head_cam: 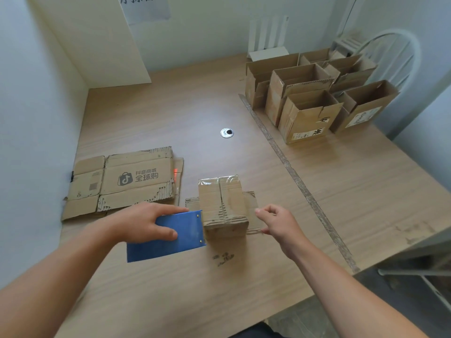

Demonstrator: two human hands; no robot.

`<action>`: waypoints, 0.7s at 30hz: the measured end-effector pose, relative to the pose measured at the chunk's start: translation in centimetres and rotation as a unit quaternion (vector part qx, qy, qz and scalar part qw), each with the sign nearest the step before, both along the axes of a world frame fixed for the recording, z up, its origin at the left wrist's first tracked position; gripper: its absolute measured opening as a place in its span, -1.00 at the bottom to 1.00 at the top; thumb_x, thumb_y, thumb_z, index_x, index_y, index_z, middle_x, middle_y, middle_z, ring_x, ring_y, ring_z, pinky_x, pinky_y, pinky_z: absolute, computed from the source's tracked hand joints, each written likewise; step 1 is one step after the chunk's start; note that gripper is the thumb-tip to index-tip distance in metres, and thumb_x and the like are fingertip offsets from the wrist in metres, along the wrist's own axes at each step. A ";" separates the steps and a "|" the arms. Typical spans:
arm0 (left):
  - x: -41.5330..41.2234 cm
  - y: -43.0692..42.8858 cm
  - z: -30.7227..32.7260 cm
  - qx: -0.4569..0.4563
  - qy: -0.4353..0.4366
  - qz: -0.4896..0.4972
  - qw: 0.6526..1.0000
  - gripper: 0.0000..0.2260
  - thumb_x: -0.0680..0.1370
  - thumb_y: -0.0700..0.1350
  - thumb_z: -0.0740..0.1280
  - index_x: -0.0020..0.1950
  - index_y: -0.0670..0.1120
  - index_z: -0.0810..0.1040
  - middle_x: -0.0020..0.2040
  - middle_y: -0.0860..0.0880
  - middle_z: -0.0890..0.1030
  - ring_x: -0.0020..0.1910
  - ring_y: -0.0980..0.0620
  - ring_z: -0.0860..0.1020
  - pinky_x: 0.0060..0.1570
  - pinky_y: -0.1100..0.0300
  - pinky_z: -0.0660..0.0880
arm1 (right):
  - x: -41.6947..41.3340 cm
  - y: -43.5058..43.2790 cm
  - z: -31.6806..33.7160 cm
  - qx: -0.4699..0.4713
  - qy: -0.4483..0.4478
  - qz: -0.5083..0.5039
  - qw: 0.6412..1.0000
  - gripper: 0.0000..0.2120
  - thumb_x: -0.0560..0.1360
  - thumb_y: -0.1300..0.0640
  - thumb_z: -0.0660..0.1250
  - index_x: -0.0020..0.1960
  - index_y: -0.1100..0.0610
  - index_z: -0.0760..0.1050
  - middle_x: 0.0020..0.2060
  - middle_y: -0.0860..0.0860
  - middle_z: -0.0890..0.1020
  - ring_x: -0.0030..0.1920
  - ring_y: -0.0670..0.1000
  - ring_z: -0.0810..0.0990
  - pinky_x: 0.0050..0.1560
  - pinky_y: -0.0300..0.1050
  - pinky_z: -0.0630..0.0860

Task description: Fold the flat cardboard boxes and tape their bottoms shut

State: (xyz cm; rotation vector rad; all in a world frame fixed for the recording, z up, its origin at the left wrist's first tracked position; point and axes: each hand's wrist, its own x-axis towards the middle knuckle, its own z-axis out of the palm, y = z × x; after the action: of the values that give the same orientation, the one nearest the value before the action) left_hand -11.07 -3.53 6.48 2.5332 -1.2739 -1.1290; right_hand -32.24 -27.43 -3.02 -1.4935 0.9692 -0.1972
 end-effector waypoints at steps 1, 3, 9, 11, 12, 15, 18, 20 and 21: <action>0.3 -0.3 0.0 0.005 0.000 0.005 1.000 -0.53 0.51 0.13 0.40 0.33 0.47 0.32 0.08 0.33 0.54 0.00 0.37 0.49 -0.11 0.39 0.38 | 0.0 0.0 -0.3 -0.003 0.011 0.004 1.000 -0.72 0.54 0.10 0.41 -0.31 0.08 0.44 -0.35 -0.02 0.48 -0.28 -0.04 0.46 -0.11 0.02 0.54; 0.7 -0.7 -0.2 0.016 0.007 0.013 1.000 -0.54 0.52 0.11 0.40 0.33 0.45 0.34 0.06 0.33 0.54 0.00 0.35 0.50 -0.13 0.38 0.37 | -0.1 -0.1 -1.0 -0.017 0.041 0.017 0.999 -0.71 0.52 0.06 0.43 -0.32 0.07 0.44 -0.37 -0.05 0.50 -0.28 -0.03 0.46 -0.04 0.08 0.56; 1.0 -1.2 -1.1 0.027 0.034 0.034 0.998 -0.58 0.50 0.10 0.42 0.27 0.46 0.39 0.07 0.28 0.60 0.01 0.30 0.54 0.01 0.26 0.45 | 0.1 0.3 -2.1 -0.059 0.081 0.036 0.994 -0.74 0.55 0.05 0.40 -0.28 0.09 0.49 -0.32 -0.02 0.54 -0.28 -0.02 0.48 -0.09 -0.01 0.53; 1.0 -1.5 -1.4 0.029 0.037 0.043 0.998 -0.58 0.50 0.09 0.42 0.26 0.45 0.39 0.07 0.27 0.60 0.02 0.30 0.54 0.00 0.28 0.45 | 0.6 0.3 -2.4 -0.050 0.091 0.039 0.994 -0.76 0.55 0.03 0.40 -0.24 0.11 0.52 -0.35 -0.03 0.52 -0.29 -0.01 0.46 -0.14 -0.05 0.48; 0.9 -1.7 -1.6 0.034 0.038 0.045 0.998 -0.57 0.50 0.09 0.42 0.29 0.43 0.40 0.09 0.27 0.60 0.03 0.28 0.55 0.01 0.27 0.45 | 0.8 0.4 -2.6 -0.038 0.094 0.037 0.994 -0.76 0.55 0.01 0.40 -0.21 0.12 0.52 -0.35 -0.03 0.51 -0.27 0.01 0.46 -0.13 -0.03 0.50; 0.8 -2.3 -2.1 0.044 0.031 0.042 0.998 -0.54 0.48 0.12 0.42 0.33 0.40 0.41 0.12 0.23 0.60 0.06 0.22 0.55 0.07 0.22 0.45 | 1.6 0.5 -2.8 0.017 0.095 0.041 0.994 -0.78 0.58 -0.01 0.35 -0.14 0.12 0.52 -0.30 0.01 0.46 -0.18 0.04 0.44 -0.10 0.02 0.52; 0.8 -2.8 -1.9 0.050 0.025 0.040 0.998 -0.54 0.48 0.12 0.41 0.33 0.40 0.41 0.09 0.23 0.59 0.04 0.22 0.54 0.01 0.23 0.43 | 1.7 0.2 -2.5 0.060 0.109 0.057 0.991 -0.77 0.58 -0.07 0.34 -0.09 0.08 0.55 -0.19 0.02 0.50 -0.14 0.01 0.47 -0.13 -0.07 0.48; 0.9 -2.9 -1.9 0.052 0.024 0.043 0.997 -0.53 0.48 0.13 0.41 0.36 0.38 0.41 0.10 0.23 0.59 0.04 0.21 0.53 -0.01 0.23 0.42 | 1.8 -0.2 -2.4 0.011 0.118 0.073 0.990 -0.80 0.56 -0.09 0.36 -0.07 0.03 0.58 -0.13 -0.01 0.58 -0.15 -0.04 0.51 -0.11 -0.11 0.44; 0.9 -2.9 -2.0 0.052 0.023 0.043 0.997 -0.52 0.48 0.13 0.41 0.37 0.37 0.40 0.11 0.22 0.58 0.04 0.20 0.53 -0.02 0.24 0.42 | 1.8 -0.3 -2.4 -0.030 0.123 0.078 0.989 -0.80 0.54 -0.10 0.38 -0.03 0.03 0.58 -0.06 0.01 0.59 -0.11 -0.03 0.53 -0.09 -0.14 0.43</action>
State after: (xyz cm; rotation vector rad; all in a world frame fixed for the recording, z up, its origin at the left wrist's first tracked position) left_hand -10.20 -6.44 4.50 2.5907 -1.1110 -1.2573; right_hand -30.41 -27.73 -5.47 -1.6680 1.0427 0.0741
